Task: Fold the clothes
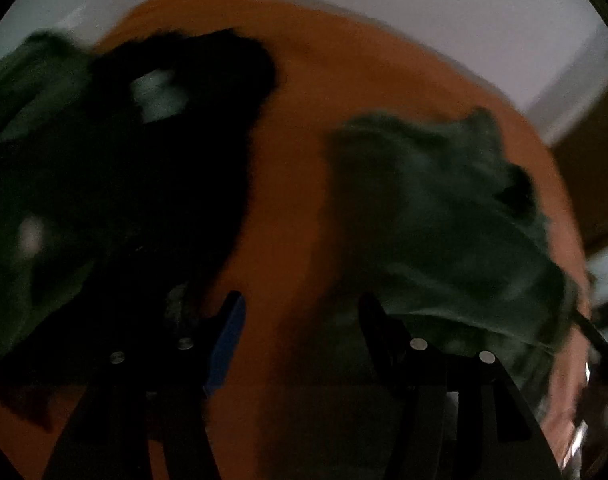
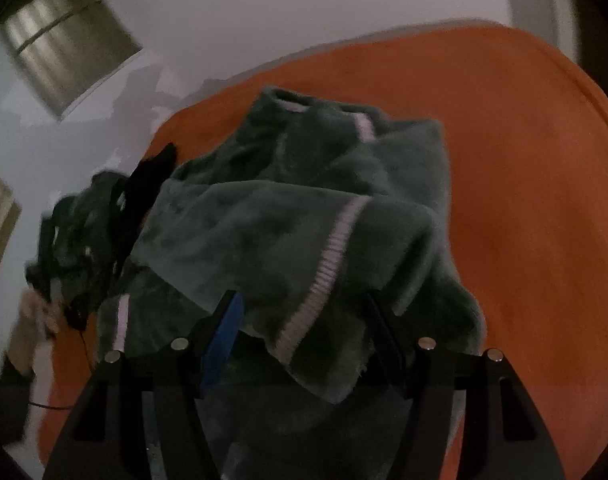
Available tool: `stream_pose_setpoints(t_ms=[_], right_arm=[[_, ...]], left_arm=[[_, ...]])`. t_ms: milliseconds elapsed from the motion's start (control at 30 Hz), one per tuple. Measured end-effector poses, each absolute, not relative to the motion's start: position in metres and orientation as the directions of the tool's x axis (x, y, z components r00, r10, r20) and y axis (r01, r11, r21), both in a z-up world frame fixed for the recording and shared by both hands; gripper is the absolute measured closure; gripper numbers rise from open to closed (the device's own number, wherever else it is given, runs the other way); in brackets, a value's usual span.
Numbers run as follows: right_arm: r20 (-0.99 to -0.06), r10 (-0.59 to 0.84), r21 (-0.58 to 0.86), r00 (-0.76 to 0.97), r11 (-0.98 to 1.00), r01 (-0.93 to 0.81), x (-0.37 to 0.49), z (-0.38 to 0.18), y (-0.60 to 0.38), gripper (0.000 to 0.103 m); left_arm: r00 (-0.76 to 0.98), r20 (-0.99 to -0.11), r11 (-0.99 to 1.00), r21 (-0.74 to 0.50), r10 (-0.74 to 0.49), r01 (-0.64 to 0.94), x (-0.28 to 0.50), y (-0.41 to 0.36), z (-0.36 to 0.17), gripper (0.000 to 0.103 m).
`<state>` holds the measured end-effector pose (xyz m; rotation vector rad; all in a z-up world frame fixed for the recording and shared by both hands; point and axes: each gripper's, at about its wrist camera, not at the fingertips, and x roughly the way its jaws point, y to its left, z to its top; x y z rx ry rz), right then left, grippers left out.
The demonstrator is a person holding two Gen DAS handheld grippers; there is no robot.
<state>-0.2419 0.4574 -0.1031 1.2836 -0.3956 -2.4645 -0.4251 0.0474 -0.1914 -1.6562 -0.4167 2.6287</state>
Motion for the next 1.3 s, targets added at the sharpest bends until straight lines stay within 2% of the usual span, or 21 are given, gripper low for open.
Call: stream_pose_setpoints(t_ms=[133, 233, 300, 367, 500, 567, 700, 867, 1033, 1200, 1267, 1300], right_arm=[[-0.772, -0.389, 0.373, -0.503, -0.918, 0.138, -0.255, -0.128, 0.448, 0.062], [-0.823, -0.348, 0.366, -0.449, -0.929, 0.05, -0.261, -0.154, 0.454, 0.066], [-0.829, -0.351, 0.381, -0.435, -0.924, 0.021, -0.262, -0.159, 0.461, 0.068], [-0.821, -0.358, 0.388, -0.445, -0.921, 0.025, -0.259, -0.148, 0.468, 0.068], [-0.772, -0.362, 0.399, -0.523, -0.916, 0.043, -0.258, -0.105, 0.494, 0.064], [-0.74, -0.362, 0.4, -0.566, -0.914, 0.062, -0.267, -0.08, 0.507, 0.057], [-0.721, -0.425, 0.45, -0.547, -0.888, 0.096, -0.337, -0.058, 0.506, 0.054], [-0.738, -0.521, 0.508, -0.428, -0.847, 0.155, -0.434, -0.065, 0.443, 0.054], [-0.748, -0.584, 0.551, -0.316, -0.811, 0.195, -0.499, -0.082, 0.37, 0.053], [-0.782, -0.537, 0.525, -0.316, -0.841, 0.13, -0.515, -0.111, 0.346, 0.053], [-0.76, -0.547, 0.541, -0.35, -0.832, 0.125, -0.507, -0.107, 0.347, 0.056], [-0.749, -0.551, 0.548, -0.367, -0.827, 0.124, -0.503, -0.105, 0.347, 0.07]], left_arm=[[-0.443, -0.877, -0.981, -0.191, 0.186, -0.034, -0.463, 0.106, -0.187, 0.043], [-0.393, -0.903, -0.985, -0.158, 0.172, -0.068, -0.49, 0.129, -0.208, 0.043], [-0.354, -0.93, -0.995, -0.096, 0.099, -0.025, -0.504, 0.123, -0.225, 0.043], [-0.338, -0.941, -0.998, 0.002, -0.024, 0.064, -0.51, 0.103, -0.248, 0.043], [-0.355, -0.929, -0.955, -0.193, 0.104, 0.225, -0.499, 0.057, -0.247, 0.043], [-0.393, -0.915, -0.95, -0.2, 0.094, 0.238, -0.494, 0.057, -0.226, 0.043], [-0.479, -0.872, -0.967, -0.201, 0.103, 0.159, -0.494, 0.085, -0.181, 0.043], [-0.506, -0.845, -0.979, -0.203, 0.172, 0.006, -0.514, 0.148, -0.156, 0.043], [-0.511, -0.84, -0.976, -0.218, 0.184, 0.006, -0.523, 0.167, -0.169, 0.043], [-0.483, -0.853, -0.963, -0.262, 0.199, 0.067, -0.498, 0.135, -0.17, 0.043], [-0.477, -0.86, -0.965, -0.25, 0.185, 0.077, -0.492, 0.127, -0.172, 0.043], [-0.476, -0.861, -0.967, -0.243, 0.178, 0.08, -0.49, 0.123, -0.172, 0.043]])
